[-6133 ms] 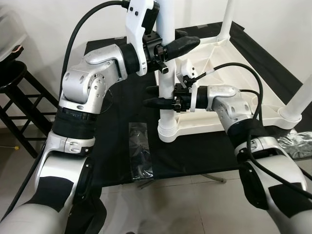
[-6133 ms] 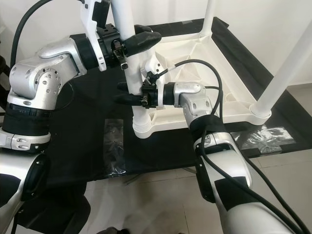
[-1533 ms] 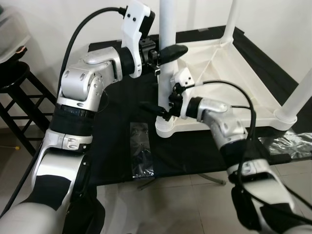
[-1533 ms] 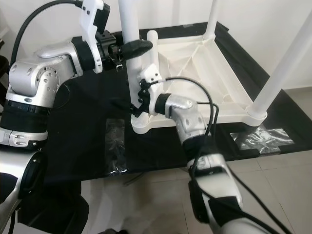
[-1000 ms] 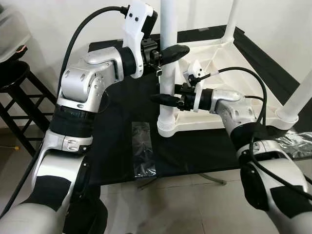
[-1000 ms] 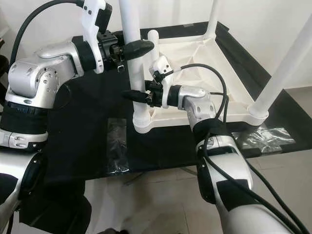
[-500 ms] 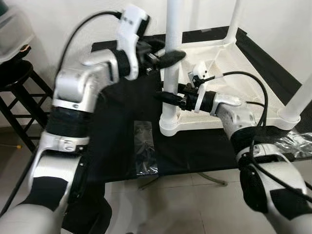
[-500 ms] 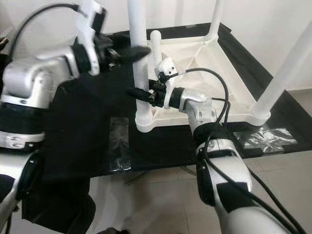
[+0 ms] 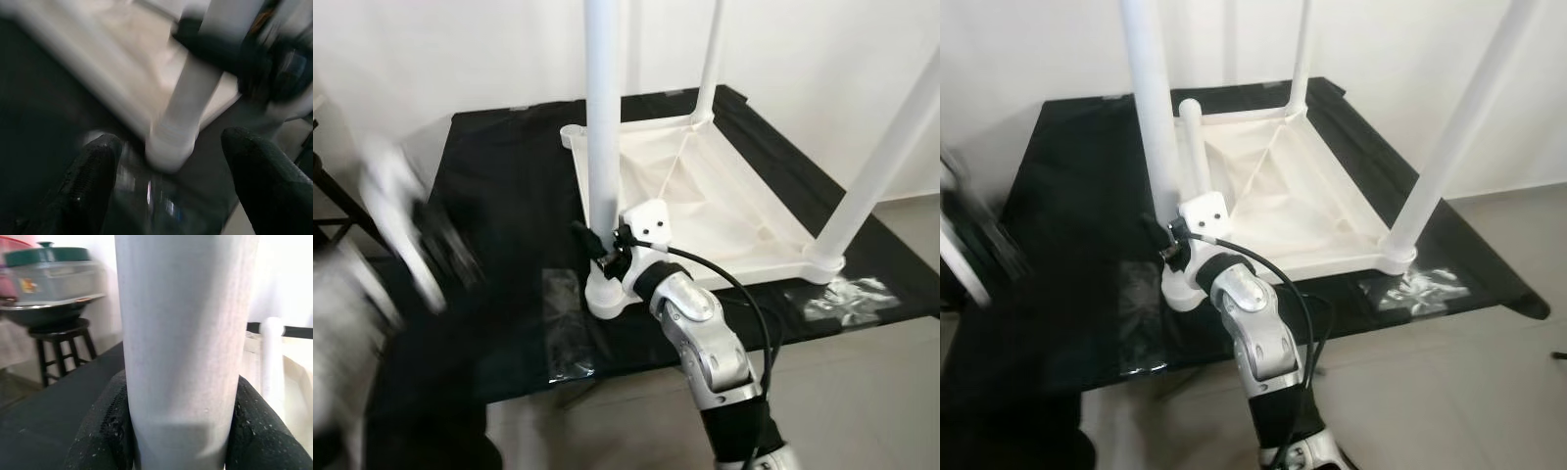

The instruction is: Building children table

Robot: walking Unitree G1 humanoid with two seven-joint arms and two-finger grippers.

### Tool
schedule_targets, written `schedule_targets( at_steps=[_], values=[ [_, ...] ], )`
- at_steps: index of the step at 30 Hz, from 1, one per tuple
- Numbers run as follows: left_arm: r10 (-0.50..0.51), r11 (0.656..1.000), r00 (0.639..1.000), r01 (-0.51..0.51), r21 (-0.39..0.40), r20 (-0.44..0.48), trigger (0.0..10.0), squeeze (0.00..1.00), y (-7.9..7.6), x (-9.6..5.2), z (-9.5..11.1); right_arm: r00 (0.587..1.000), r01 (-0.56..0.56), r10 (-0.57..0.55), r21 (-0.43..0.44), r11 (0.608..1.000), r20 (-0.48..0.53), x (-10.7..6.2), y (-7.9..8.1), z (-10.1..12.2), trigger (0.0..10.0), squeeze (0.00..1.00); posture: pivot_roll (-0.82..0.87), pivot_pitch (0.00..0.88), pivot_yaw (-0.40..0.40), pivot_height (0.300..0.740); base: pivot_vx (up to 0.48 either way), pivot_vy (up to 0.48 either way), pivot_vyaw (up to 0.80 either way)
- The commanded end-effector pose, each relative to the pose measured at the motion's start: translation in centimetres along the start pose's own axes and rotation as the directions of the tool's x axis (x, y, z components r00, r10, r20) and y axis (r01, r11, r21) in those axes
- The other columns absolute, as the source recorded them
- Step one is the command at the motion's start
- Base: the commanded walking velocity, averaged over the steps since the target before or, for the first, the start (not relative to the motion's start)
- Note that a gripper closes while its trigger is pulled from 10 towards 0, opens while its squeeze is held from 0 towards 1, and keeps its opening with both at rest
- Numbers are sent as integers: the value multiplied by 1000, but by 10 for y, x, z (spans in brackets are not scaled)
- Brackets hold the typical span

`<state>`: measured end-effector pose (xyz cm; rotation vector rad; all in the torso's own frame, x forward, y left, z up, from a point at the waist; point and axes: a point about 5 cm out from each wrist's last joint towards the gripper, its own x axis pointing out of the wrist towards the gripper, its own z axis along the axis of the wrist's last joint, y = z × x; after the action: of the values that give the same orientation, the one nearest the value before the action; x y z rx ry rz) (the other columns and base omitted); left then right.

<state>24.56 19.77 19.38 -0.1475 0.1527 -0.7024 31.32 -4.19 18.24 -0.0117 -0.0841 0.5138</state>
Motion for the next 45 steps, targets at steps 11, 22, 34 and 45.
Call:
schedule_targets(
  at_steps=[11, 22, 34, 45],
  values=[
    [31, 999, 999, -32, 29, 28, 10000, 0, -58, 11, -63, 922, 286, -282, -23, 958, -264, -29, -27, -42, 0, 0, 2, 85, 22, 740, 0, 0, 0],
    [123, 992, 986, -125, 13, 111, 10000, 0, -56, 15, -73, 900, 327, -296, 49, 944, -320, -47, -15, -44, 10000, 1000, -3, 64, 29, 740, 0, 0, 0],
    [105, 992, 982, -114, 52, 160, 10000, 0, -64, 26, -79, 936, -349, 348, -15, 937, -47, -14, -48, 28, 10000, 0, 19, 64, 12, 740, 0, 0, 0],
    [51, 991, 985, -71, 115, 164, 10000, 0, -71, 31, -81, 857, -502, 462, -169, 848, -228, 8, -106, 42, 10000, 0, 48, 57, -9, 740, 0, 0, 0]
  ],
)
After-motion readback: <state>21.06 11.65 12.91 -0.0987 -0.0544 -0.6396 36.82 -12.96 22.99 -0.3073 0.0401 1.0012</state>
